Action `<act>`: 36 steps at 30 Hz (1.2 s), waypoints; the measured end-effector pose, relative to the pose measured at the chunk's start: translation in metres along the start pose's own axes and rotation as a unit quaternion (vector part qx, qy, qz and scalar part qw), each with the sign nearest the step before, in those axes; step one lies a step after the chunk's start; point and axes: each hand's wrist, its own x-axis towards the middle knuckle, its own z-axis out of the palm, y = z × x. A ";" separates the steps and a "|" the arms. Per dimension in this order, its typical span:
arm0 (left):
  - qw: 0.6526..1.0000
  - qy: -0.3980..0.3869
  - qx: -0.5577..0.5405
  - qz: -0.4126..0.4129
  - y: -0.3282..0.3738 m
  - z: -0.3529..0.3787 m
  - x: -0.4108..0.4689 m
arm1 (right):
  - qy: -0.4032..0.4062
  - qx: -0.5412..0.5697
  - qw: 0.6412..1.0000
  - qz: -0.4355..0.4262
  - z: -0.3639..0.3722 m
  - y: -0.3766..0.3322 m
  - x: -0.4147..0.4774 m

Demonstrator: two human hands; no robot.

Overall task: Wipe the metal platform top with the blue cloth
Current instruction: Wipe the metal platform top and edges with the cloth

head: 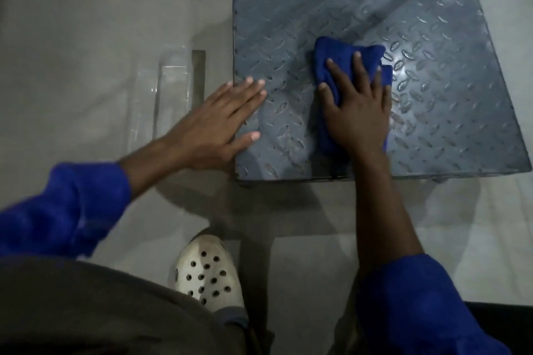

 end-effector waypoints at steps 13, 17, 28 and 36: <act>0.960 -0.074 0.137 0.233 -0.070 -0.075 0.118 | 0.031 0.006 0.998 0.055 0.022 -0.040 -0.045; 0.982 -0.036 0.081 0.167 -0.057 -0.051 0.121 | 0.060 0.023 0.998 -0.009 0.051 -0.110 -0.083; 0.993 -0.020 0.049 0.109 -0.053 -0.047 0.115 | 0.033 0.014 0.999 0.041 0.039 -0.073 -0.075; 0.998 -0.017 0.023 0.056 -0.047 -0.045 0.112 | 0.006 0.025 0.998 -0.049 0.048 -0.078 -0.146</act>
